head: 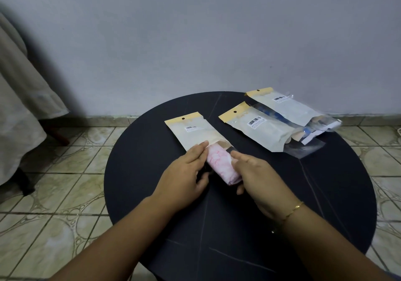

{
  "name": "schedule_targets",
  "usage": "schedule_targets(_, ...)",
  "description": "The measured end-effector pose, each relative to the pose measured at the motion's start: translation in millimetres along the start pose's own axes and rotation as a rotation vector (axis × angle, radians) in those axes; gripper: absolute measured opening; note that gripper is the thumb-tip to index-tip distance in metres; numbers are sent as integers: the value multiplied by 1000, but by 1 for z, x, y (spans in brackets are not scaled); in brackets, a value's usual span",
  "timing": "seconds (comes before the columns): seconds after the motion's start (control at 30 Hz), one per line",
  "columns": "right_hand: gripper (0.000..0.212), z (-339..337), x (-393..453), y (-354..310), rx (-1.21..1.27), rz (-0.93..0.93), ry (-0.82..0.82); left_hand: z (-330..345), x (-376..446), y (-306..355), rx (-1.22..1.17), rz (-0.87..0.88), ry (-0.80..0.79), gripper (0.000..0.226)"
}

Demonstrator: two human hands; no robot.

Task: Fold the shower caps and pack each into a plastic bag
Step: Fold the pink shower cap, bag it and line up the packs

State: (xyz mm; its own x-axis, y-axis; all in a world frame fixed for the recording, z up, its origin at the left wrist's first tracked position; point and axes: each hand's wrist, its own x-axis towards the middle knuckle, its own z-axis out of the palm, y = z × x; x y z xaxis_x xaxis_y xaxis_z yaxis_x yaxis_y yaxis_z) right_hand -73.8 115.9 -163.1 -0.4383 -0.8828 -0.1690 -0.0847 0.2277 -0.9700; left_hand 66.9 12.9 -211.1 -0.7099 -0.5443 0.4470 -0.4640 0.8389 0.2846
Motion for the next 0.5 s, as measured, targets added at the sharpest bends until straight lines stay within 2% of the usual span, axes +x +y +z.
schedule_targets(0.1, 37, -3, 3, -4, 45, 59, -119, 1, 1, -1, -20, -31, 17, 52)
schedule_targets(0.27, 57, -6, 9, -1, -96, 72, -141, 1, 4, -3, 132, -84, -25, 57)
schedule_targets(0.4, 44, -3, 8, -5, 62, -8, -48, 2, 6, -6, 66, -130, -140, 65)
schedule_targets(0.5, 28, -4, 7, -4, 64, -90, 54, 2, 7, -8, 36, -103, -175, 68)
